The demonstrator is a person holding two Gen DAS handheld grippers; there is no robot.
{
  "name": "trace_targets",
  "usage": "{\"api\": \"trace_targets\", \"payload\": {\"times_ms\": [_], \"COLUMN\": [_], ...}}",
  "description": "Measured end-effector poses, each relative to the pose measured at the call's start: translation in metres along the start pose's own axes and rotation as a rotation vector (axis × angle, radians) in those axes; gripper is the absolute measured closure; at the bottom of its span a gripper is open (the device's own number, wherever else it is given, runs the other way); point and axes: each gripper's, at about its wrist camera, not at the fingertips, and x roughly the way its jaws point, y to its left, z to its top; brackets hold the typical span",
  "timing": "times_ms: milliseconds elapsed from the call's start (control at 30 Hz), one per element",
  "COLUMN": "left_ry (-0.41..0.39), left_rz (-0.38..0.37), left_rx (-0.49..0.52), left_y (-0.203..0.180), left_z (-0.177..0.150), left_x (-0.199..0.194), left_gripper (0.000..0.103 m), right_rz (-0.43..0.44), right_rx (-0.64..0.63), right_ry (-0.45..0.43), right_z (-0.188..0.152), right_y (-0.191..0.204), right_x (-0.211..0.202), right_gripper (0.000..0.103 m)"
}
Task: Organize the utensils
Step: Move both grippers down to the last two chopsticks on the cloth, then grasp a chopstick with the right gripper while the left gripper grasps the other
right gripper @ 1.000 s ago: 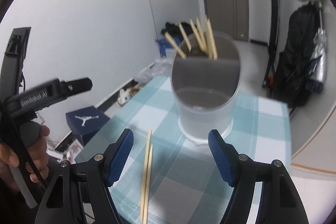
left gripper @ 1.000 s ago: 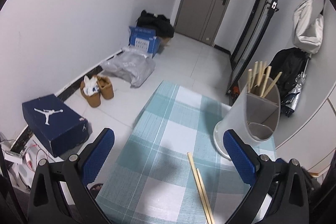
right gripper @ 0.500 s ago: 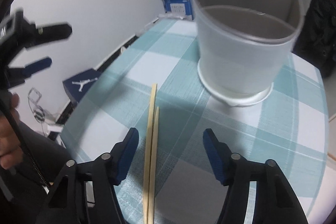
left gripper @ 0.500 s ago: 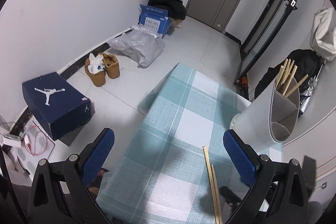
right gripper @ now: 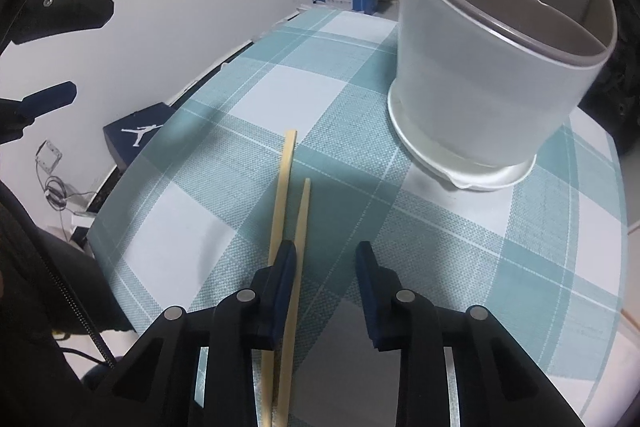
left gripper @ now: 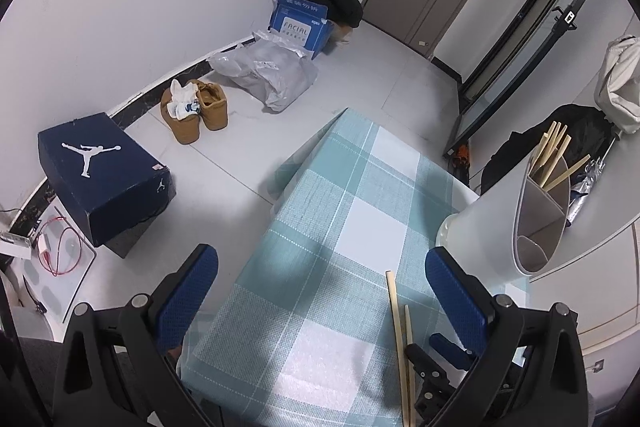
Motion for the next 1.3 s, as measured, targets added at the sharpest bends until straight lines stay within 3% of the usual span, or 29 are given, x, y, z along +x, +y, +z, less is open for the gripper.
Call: {"api": "trace_targets", "payload": {"times_ms": [200,367,500,733,967,1100,1300], "left_ry": [-0.002,-0.009,0.008,0.036,0.042,0.041,0.068], "left_rz": [0.007,0.005,0.001,-0.026,-0.013,0.014,0.023], "left_rx": [-0.02,-0.026,-0.048,-0.063,-0.056,-0.062,-0.03], "left_y": [0.004,0.007,0.011,0.011,0.012,0.015,0.01], "left_z": [0.002,0.002,0.002,0.003,0.001,-0.001,-0.007], "left_x": [0.0,0.001,0.005,0.008,0.01,0.016,0.029], "left_gripper": [0.001,0.001,0.001,0.001,0.001,0.001,0.001], "right_rz": [-0.059,-0.026,0.049,0.022,-0.002,-0.03,0.03], "right_rx": [-0.12,-0.16,-0.162,-0.192,-0.246,-0.282,-0.221], "right_ry": [0.009,0.022,0.07,0.131,0.152,0.111,0.068], "right_z": [0.008,0.02,0.029,0.02,0.016,0.017,0.017], "right_y": [0.022,0.028,0.017,-0.005,-0.004,0.006,0.001], "right_x": [0.008,0.015,0.016,0.001,0.004,0.008,0.009], "right_gripper": [0.075,0.097,0.098,0.098,0.095,0.092,0.099]}}
